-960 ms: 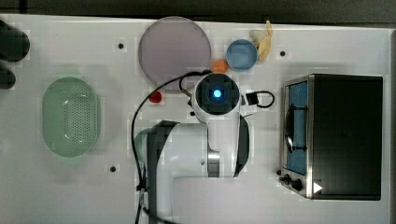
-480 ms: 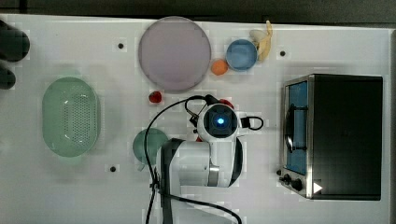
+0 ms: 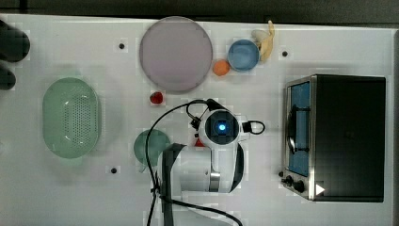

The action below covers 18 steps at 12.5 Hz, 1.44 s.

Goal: Pick ketchup from plate and place it on table.

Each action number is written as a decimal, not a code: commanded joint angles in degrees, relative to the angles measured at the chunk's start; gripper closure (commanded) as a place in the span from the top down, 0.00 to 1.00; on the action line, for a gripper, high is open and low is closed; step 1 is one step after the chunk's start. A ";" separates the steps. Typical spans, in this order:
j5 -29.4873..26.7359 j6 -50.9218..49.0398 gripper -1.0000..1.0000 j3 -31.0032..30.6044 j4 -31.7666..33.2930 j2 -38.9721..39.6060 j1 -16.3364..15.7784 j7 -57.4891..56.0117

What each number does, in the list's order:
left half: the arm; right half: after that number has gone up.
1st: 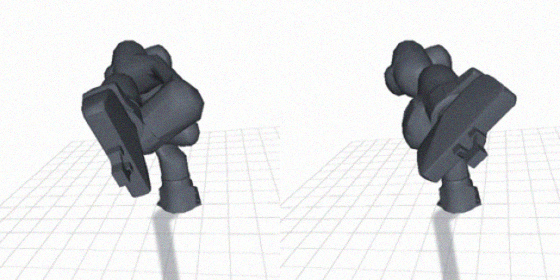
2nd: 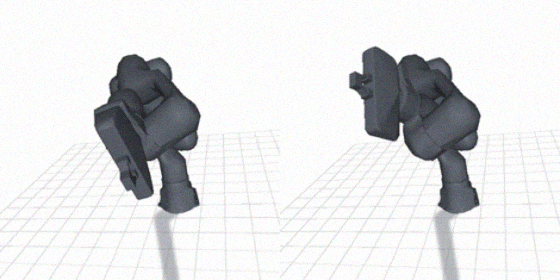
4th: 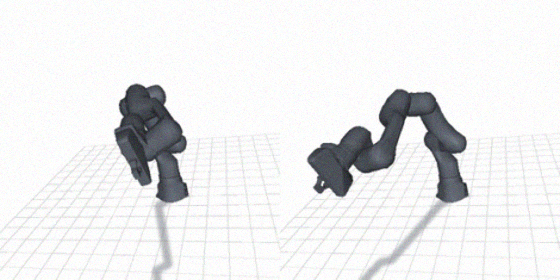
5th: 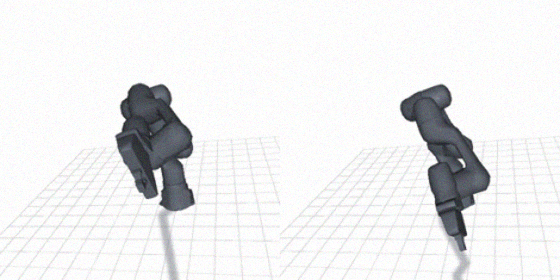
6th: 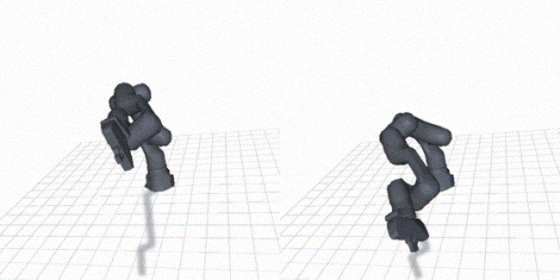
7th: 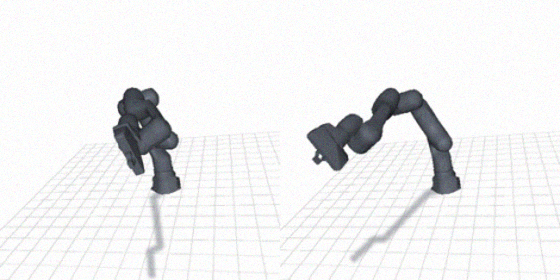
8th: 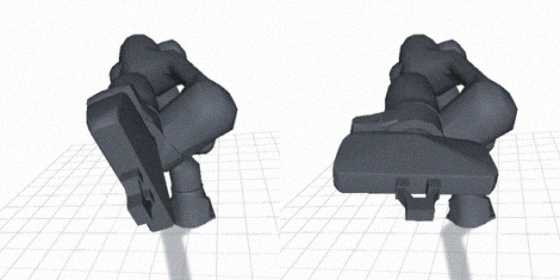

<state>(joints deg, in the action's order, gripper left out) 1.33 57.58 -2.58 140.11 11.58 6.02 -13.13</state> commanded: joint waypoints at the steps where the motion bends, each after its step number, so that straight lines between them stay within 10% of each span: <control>1: -0.16 -0.53 1.00 -0.01 -4.27 -6.56 -0.05 2.58; 12: -0.97 -48.44 1.00 0.09 -38.35 -14.66 -0.07 8.71; 18: -0.97 -54.53 1.00 0.08 -41.30 -14.65 -0.10 8.70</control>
<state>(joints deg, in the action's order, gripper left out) 0.72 4.07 -2.48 98.64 -4.23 5.65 -6.39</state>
